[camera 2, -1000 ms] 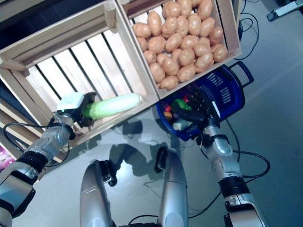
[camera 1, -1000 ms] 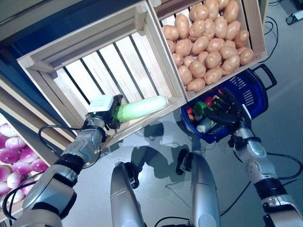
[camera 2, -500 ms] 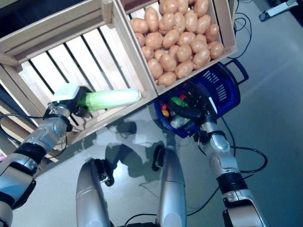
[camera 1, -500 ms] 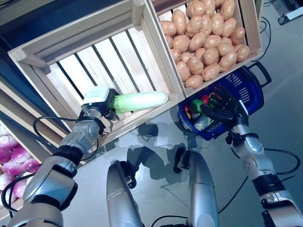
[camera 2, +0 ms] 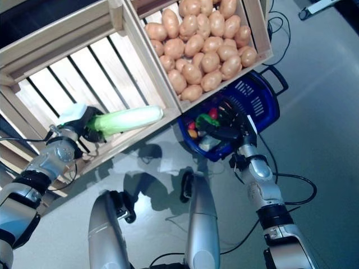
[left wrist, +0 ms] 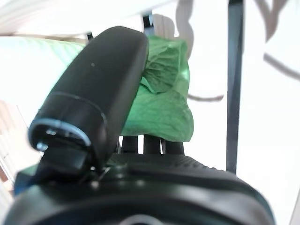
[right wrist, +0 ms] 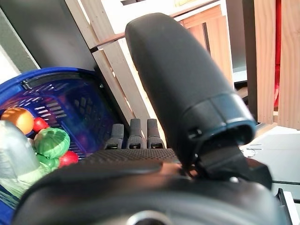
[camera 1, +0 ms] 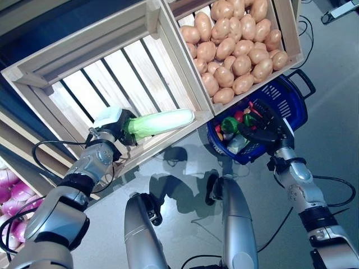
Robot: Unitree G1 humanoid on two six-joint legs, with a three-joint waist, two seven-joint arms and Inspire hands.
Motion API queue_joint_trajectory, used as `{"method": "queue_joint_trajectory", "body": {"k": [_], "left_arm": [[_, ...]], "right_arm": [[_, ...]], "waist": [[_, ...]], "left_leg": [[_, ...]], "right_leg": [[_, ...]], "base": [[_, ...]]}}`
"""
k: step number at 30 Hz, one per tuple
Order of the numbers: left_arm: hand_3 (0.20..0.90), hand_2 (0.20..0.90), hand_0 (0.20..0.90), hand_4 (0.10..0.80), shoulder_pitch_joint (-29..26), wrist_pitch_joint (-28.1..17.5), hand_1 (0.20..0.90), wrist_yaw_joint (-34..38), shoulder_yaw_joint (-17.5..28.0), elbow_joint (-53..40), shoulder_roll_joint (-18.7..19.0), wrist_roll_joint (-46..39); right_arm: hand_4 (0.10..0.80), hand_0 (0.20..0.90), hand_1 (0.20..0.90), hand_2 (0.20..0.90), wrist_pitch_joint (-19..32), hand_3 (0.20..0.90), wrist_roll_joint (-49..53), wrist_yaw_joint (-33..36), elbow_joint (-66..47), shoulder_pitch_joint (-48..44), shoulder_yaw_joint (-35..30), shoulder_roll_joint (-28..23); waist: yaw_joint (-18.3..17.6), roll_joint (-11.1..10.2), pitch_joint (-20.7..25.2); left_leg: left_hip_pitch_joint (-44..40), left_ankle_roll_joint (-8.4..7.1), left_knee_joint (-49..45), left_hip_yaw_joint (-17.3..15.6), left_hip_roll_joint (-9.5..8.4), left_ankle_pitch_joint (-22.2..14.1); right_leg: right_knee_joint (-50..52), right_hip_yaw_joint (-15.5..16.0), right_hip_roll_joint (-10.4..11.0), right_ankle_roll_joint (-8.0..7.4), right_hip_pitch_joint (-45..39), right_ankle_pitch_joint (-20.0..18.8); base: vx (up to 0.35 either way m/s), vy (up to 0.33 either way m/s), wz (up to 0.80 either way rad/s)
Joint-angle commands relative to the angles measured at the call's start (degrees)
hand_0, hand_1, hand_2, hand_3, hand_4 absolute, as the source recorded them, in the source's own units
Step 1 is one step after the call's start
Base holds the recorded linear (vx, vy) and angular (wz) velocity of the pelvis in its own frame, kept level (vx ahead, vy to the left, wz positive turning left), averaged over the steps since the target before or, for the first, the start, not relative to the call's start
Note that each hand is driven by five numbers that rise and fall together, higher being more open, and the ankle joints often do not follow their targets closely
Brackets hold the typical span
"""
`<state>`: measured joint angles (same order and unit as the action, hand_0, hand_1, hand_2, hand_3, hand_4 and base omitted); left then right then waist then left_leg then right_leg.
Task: Put vegetables into the basket
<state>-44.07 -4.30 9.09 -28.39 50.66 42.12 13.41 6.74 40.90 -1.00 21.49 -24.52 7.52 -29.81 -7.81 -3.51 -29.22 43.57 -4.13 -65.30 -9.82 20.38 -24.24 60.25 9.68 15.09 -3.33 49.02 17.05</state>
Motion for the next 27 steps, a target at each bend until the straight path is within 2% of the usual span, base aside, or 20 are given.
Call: {"method": "queue_joint_trajectory", "body": {"k": [1, 6, 7, 8, 9, 10, 11, 22, 27], "left_arm": [[0.300, 0.300, 0.300, 0.400, 2.8, -5.5, 0.300, -2.6, 2.4, -2.7, -1.3, -9.6], [0.300, 0.300, 0.300, 0.400, 6.9, -6.8, 0.300, -8.4, 7.4, -6.9, -3.4, -23.4], [0.300, 0.300, 0.300, 0.400, 7.8, -7.1, 0.300, -9.5, 8.3, -7.5, -3.9, -25.4], [0.300, 0.300, 0.300, 0.400, 8.5, -7.5, 0.300, -10.0, 8.8, -7.9, -4.2, -26.4], [0.300, 0.300, 0.300, 0.400, 9.5, -8.0, 0.300, -11.2, 9.5, -8.5, -4.7, -28.7], [0.300, 0.300, 0.300, 0.400, 10.0, -8.2, 0.300, -11.4, 9.9, -8.8, -4.9, -29.5], [0.300, 0.300, 0.300, 0.400, 11.0, -8.6, 0.300, -12.1, 10.8, -9.4, -5.4, -30.6], [0.300, 0.300, 0.300, 0.400, 17.3, -12.9, 0.300, -12.4, 13.7, -15.1, -6.5, -33.7], [0.300, 0.300, 0.300, 0.400, 20.3, -14.1, 0.300, -12.5, 14.7, -18.0, -7.9, -35.1]], "right_arm": [[0.800, 0.900, 0.900, 0.900, 6.2, 0.900, 0.5, 1.0, -4.2, -1.1, -3.3, 0.2], [0.800, 0.900, 0.900, 0.900, 5.7, 0.900, -0.5, 0.4, -4.1, 0.0, -3.9, 1.2], [0.800, 0.900, 0.900, 0.900, 5.5, 0.900, -0.6, 0.4, -4.3, 0.1, -4.1, 1.3], [0.800, 0.900, 0.900, 0.900, 5.4, 0.900, -0.7, 0.3, -4.3, 0.3, -4.2, 1.4], [0.800, 0.900, 0.900, 0.900, 5.3, 0.900, -0.8, 0.0, -4.2, 0.6, -4.4, 1.6], [0.800, 0.900, 0.900, 0.900, 5.3, 0.900, -0.9, 0.0, -4.2, 0.7, -4.4, 1.7], [0.800, 0.900, 0.900, 0.900, 5.4, 0.900, -0.9, 0.0, -4.2, 0.8, -4.4, 1.8], [0.800, 0.900, 0.900, 0.900, 5.9, 0.900, 0.1, -2.0, -4.3, 2.1, -5.4, 1.5], [0.800, 0.900, 0.900, 0.900, 9.8, 0.900, 1.6, -5.8, -6.8, 3.7, -4.8, 3.8]], "waist": [[0.0, 0.9, 3.9], [0.7, 1.2, 5.2], [0.8, 1.3, 5.6], [0.9, 1.3, 5.8], [1.1, 1.4, 6.1], [1.2, 1.3, 6.2], [1.3, 1.3, 6.7], [2.9, 1.5, 10.3], [3.4, 1.8, 12.7]], "left_leg": [[0.1, -2.25, 6.9, 0.6, 1.27, 6.8], [-2.3, -2.05, 8.5, 0.3, 0.84, 6.8], [-2.6, -1.37, 10.2, -0.2, 0.75, 8.7], [-3.0, -1.33, 10.6, -0.3, 0.66, 8.8], [-4.0, -1.93, 10.1, 0.1, 0.50, 7.1], [-4.4, -1.92, 10.5, 0.0, 0.41, 7.2], [-5.1, -1.25, 12.6, -0.6, 0.25, 9.2], [-13.5, -0.92, 19.4, -2.0, -1.18, 10.3], [-19.4, -1.16, 26.8, -3.5, -2.50, 12.7]], "right_leg": [[-2.4, -2.7, 5.8, -5.31, -6.1, -2.3], [-3.5, -1.9, 6.1, -5.23, -8.3, -2.0], [-4.9, -1.3, 6.0, -4.50, -8.5, -3.6], [-5.1, -1.1, 6.0, -4.50, -8.9, -3.6], [-4.4, -1.2, 6.1, -5.19, -9.7, -2.1], [-4.6, -1.1, 6.1, -5.20, -10.1, -2.1], [-6.5, -0.5, 5.9, -4.50, -10.7, -3.8], [-12.0, 2.0, 5.6, -4.14, -18.9, -4.2], [-18.0, 3.5, 3.9, -4.18, -24.5, -5.3]], "base": [[0.055, 0.014, 0.00], [0.043, 0.010, 0.00], [-0.013, 0.011, -0.03], [0.049, 0.016, -0.03], [0.107, 0.018, -0.05], [0.046, 0.015, -0.07], [-0.026, 0.011, -0.08], [0.036, 0.015, 0.00], [0.041, -0.013, 0.08]]}}
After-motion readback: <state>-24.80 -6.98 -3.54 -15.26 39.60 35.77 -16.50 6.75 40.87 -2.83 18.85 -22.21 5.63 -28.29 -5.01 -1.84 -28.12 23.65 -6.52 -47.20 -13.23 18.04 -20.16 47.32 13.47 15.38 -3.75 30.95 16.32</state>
